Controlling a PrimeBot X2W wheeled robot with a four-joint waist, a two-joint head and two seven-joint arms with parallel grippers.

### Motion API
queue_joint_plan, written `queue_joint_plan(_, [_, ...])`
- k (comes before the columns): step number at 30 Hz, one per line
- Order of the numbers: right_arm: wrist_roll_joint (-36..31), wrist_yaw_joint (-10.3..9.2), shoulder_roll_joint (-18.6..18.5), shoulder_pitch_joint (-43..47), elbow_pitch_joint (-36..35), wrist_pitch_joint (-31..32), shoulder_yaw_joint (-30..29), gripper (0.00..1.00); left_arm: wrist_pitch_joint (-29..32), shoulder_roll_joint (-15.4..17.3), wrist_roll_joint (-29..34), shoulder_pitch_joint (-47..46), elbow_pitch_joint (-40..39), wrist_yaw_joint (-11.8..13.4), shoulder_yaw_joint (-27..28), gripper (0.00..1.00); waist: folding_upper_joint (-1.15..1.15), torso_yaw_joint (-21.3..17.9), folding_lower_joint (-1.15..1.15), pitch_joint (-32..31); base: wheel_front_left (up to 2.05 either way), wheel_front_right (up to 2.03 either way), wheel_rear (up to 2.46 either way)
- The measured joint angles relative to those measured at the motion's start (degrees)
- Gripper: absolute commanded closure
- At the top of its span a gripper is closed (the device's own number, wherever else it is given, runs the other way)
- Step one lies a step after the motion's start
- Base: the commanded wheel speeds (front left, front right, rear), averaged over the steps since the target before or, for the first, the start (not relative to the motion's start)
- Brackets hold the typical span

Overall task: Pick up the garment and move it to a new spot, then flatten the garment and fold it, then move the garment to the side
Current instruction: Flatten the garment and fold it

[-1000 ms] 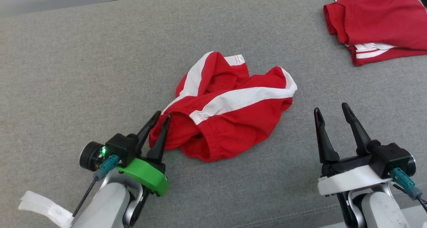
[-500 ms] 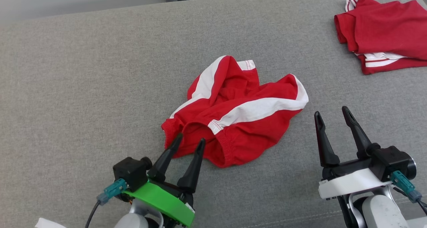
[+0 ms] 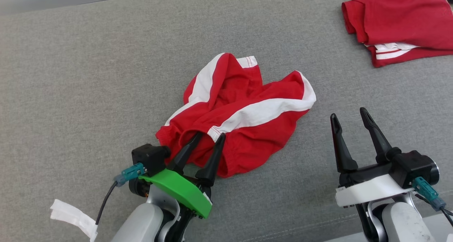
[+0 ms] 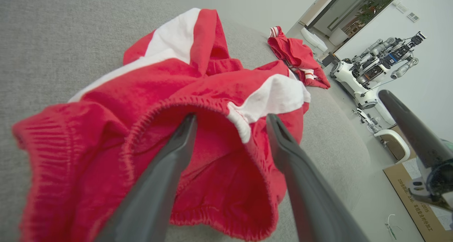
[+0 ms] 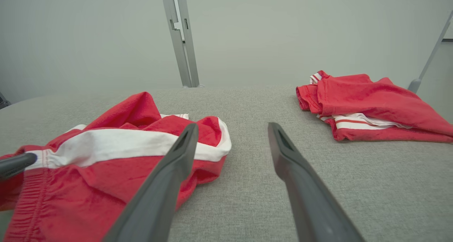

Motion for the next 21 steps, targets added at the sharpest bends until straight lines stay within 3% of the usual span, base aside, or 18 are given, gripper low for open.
queue_joint_plan(2, [0.04,0.0,0.18,-0.18,-0.02,0.0,-0.22,0.0,-0.56,0.05,-0.05,-0.36,0.37,-0.02,0.27,0.0,0.0,-0.61,0.0,0.25,0.0,0.0,0.0])
queue_joint_plan(3, [0.07,0.0,0.24,-0.2,-0.08,0.0,-0.26,0.0,-0.55,0.18,-0.18,-0.41,0.54,-0.14,0.26,0.17,0.0,-0.91,0.0,0.38,0.0,0.0,0.0])
queue_joint_plan(4, [0.07,0.0,0.3,-0.2,-0.08,0.0,-0.25,0.0,-0.64,0.24,-0.34,-0.41,0.62,-0.16,0.24,0.8,0.0,-1.11,0.0,0.46,0.0,0.0,0.0])
queue_joint_plan(5, [0.07,0.0,0.38,-0.2,-0.05,0.0,-0.25,0.0,-0.73,0.38,-0.67,-0.41,0.62,-0.19,0.19,1.0,0.0,-1.33,0.0,0.54,0.0,0.0,0.0])
queue_joint_plan(13, [0.07,0.0,0.69,0.19,0.07,0.0,-0.8,0.0,-1.75,2.43,-1.58,-0.11,-1.27,-0.63,0.14,1.0,0.0,-1.2,0.0,-0.07,0.0,0.0,0.0])
queue_joint_plan(21, [0.67,0.0,-0.52,1.06,0.33,0.0,-0.31,0.0,1.69,12.56,-1.24,6.7,-9.17,0.58,1.45,1.0,0.0,1.93,0.0,-1.29,0.0,0.0,0.0])
